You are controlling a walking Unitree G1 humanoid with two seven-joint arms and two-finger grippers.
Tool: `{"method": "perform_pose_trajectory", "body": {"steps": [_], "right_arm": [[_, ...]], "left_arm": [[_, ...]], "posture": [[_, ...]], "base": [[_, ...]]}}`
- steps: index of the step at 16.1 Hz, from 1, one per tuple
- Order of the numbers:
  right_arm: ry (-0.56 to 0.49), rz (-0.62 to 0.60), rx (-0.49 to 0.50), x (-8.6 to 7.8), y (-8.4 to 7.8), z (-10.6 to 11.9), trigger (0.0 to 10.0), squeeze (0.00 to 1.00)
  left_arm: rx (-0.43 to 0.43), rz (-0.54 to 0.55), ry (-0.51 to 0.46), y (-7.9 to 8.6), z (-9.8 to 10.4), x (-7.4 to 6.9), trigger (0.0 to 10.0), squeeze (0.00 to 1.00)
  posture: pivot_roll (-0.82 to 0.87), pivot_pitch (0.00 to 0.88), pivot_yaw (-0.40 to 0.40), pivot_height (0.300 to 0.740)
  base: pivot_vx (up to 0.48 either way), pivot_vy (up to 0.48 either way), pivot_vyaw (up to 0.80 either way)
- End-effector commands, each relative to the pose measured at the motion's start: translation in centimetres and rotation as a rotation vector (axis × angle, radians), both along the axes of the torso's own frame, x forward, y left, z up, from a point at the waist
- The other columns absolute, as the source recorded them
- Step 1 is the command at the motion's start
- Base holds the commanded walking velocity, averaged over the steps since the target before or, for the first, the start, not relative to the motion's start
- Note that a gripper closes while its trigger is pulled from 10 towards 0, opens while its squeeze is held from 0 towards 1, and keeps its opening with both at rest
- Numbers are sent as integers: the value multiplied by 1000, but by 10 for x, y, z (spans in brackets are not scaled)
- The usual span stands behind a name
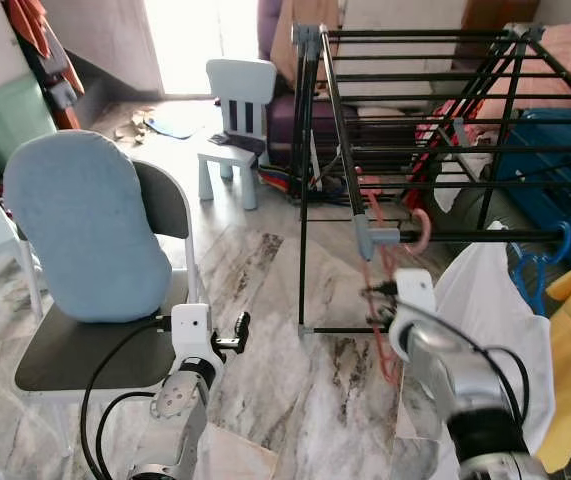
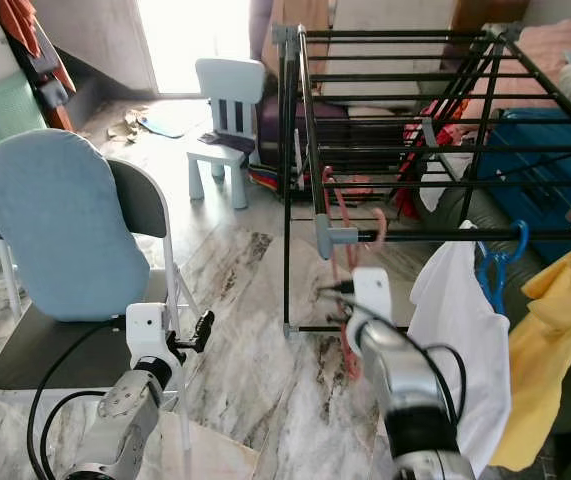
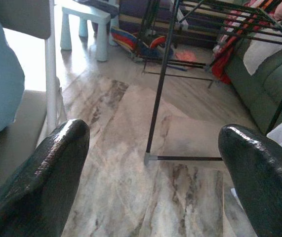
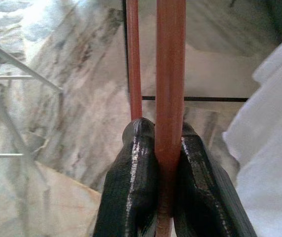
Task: Hang hanger
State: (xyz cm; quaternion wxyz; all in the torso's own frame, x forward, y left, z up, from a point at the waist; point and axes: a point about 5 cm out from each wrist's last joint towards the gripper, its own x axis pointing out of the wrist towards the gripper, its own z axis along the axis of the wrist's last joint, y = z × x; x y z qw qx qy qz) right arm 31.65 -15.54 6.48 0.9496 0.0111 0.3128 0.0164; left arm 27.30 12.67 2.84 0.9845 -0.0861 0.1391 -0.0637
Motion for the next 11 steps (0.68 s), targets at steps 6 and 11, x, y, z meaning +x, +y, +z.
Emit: {"method": "perform_pose_trajectory", "body": {"steps": [6, 11], "right_arm": [[147, -28, 41, -7, -5, -13, 10000, 0], [190, 9, 3, -19, -7, -26, 10000, 0]], "left_arm": [[10, 3, 32, -1, -4, -1, 10000, 0], [9, -2, 45, -3, -5, -1, 10000, 0]], "posture": [[-146, 0, -32, 740], [-149, 0, -33, 740]], "base": [[0, 0, 0], [0, 0, 0]]}}
